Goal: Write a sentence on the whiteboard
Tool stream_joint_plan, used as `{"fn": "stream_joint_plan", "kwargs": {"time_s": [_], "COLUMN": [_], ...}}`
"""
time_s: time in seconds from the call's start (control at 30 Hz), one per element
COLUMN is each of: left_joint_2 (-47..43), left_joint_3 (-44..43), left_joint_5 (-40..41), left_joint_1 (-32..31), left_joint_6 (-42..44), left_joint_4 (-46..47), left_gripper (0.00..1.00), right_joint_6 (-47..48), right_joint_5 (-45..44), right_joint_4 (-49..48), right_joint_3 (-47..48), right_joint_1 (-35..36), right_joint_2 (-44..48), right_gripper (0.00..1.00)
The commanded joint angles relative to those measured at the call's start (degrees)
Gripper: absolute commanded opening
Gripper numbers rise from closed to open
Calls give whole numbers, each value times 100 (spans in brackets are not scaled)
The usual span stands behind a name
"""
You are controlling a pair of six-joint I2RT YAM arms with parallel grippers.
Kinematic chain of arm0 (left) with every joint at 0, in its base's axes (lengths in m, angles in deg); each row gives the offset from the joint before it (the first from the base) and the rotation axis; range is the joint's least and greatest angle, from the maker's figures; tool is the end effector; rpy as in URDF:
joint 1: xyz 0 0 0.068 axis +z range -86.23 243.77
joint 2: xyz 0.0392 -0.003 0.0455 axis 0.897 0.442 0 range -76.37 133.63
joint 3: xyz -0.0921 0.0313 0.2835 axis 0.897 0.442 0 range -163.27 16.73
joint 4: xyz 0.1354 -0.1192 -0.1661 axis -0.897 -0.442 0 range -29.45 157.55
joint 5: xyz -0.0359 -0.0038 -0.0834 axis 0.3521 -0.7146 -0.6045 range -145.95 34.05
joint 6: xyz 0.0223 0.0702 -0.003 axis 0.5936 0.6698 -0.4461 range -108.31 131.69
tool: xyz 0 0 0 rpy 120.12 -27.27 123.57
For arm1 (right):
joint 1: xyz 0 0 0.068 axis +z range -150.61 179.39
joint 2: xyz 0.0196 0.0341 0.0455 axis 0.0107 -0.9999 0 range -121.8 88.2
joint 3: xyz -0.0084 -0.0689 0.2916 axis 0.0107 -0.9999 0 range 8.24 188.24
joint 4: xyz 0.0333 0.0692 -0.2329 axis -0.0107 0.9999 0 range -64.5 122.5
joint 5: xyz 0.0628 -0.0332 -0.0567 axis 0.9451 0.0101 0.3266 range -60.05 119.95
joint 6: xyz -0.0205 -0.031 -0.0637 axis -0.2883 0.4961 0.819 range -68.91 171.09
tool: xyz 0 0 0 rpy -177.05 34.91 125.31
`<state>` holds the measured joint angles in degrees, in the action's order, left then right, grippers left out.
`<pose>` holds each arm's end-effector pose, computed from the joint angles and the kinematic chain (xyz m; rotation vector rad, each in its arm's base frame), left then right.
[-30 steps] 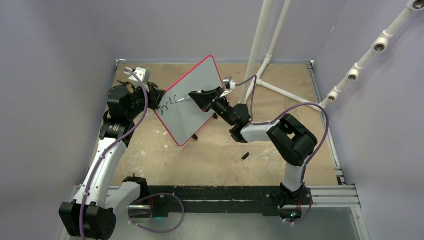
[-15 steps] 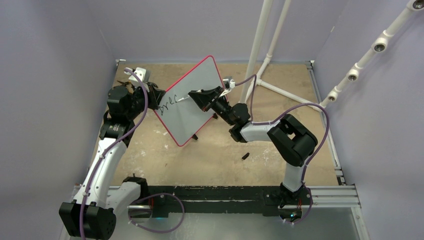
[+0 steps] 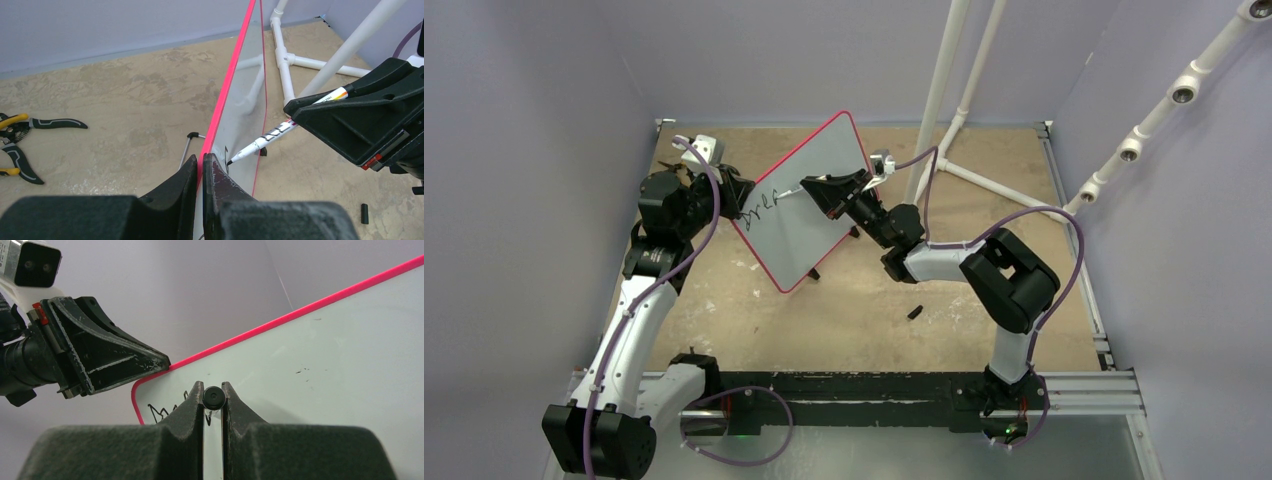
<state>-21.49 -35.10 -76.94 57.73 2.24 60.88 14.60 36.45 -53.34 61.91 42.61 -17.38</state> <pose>0.2087 -0.0443 0.3776 0.2194 1.7433 -0.5160 0.2914 0.2835 0.3136 -0.1805 1.1852 1.2989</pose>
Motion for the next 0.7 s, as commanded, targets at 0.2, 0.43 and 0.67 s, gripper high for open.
{"fn": "stream_joint_plan", "kwargs": {"time_s": [0.2,0.43,0.67], "left_joint_2": [32,28,15], "left_joint_3": [65,62,63], "left_joint_5": [-221,-221,-212], "left_joint_1": [-2,-2,-2], "left_joint_6": [-105,-101,-101], "left_joint_4": [-55,-55,-61], "left_gripper": [6,6,6], "right_joint_6": [205,188,177], "right_joint_5": [-324,-312,-259], "right_joint_4": [-97,-118,-99], "right_joint_3": [266,317,283], "right_joint_1": [-30,-51,-52], "right_joint_2": [282,293,240], "right_gripper": [0,0,0]}}
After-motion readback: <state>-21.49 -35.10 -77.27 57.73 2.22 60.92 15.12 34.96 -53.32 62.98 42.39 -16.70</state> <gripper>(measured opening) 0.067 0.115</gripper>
